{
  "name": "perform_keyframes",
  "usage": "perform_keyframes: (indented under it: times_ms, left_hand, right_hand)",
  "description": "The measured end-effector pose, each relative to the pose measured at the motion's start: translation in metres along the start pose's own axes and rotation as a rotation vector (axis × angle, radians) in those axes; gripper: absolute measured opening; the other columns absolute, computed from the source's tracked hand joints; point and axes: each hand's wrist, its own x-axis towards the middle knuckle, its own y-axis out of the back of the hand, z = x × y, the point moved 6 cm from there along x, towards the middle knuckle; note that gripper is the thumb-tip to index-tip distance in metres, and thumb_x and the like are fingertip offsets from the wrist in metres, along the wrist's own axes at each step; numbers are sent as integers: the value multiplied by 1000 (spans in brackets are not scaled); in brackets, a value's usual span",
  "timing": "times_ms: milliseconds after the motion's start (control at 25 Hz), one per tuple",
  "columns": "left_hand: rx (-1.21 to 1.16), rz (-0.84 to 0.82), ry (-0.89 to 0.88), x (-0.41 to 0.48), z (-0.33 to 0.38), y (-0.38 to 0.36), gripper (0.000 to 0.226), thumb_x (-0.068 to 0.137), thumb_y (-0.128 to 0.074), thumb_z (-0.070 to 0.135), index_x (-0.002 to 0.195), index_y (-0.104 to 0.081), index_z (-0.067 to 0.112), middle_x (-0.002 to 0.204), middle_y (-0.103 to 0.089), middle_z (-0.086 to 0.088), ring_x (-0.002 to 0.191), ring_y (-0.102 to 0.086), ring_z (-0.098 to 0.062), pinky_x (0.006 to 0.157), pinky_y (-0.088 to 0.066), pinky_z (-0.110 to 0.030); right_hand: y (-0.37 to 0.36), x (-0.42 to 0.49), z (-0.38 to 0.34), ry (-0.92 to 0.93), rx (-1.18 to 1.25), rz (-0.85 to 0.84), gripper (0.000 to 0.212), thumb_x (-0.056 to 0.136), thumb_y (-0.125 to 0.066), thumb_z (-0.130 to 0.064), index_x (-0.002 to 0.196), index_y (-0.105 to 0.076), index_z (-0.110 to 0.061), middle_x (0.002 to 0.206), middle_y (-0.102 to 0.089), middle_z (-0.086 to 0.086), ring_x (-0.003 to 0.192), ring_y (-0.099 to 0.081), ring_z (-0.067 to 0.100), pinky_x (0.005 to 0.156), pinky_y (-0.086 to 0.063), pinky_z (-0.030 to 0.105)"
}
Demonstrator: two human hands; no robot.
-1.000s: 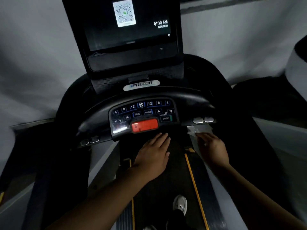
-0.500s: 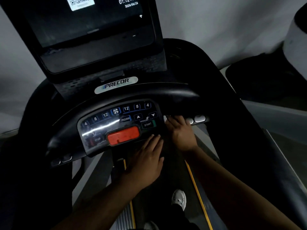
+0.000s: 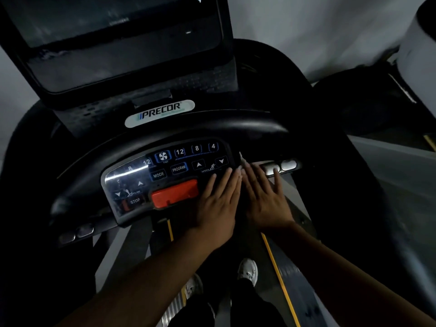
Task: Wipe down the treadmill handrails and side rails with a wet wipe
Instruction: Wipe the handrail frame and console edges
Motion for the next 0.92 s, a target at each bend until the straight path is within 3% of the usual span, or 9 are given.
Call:
perform_keyframes:
  times_ms: [200,400,480,640,840,920]
  left_hand:
    - [11,21,-18,-1,-8,-9,92,96,-49,33,161,7,3,169,21,-15,155,24,-30,125,12,-52]
    - [23,16,4,1,-3,-11,97,92,-55,35,161,3,1,170,17,-16,157,19,-31,126,9,-52]
    - [30,5,-4,2,0,-10,95,92,-56,36,162,-3,1,170,14,-16,157,16,-31,127,7,-53]
    - [49,-2,-2,9,9,-8,92,96,-51,36,162,5,3,169,21,-15,155,25,-30,125,14,-52]
    - [81,-10,-6,15,20,-5,86,100,-41,37,160,10,1,168,23,-16,154,26,-30,122,21,-53]
    - [94,-28,-9,18,21,-4,88,101,-40,39,159,14,1,167,24,-17,154,28,-31,121,22,-53]
  right_hand:
    - [2,-9,35,-103,-34,26,75,104,-32,-51,163,-17,-7,171,-11,13,159,-4,29,126,-5,59]
    - [0,-1,3,50,73,42,77,99,-38,-49,161,-23,-6,169,-18,15,158,-11,31,127,-12,55]
    - [-4,-10,32,-27,22,21,75,102,-32,-51,162,-22,-7,170,-16,13,158,-12,29,126,-14,54]
    - [-14,-29,84,-292,90,-33,80,103,-25,-57,163,-11,-8,171,-6,14,159,-4,29,128,-8,51]
    - [-6,-3,17,-33,197,29,75,105,-29,-54,162,-22,-6,170,-16,15,159,-9,31,126,-18,53]
    - [-8,-11,38,-84,172,15,76,104,-29,-56,163,-19,-8,171,-14,12,159,-9,28,125,-20,53]
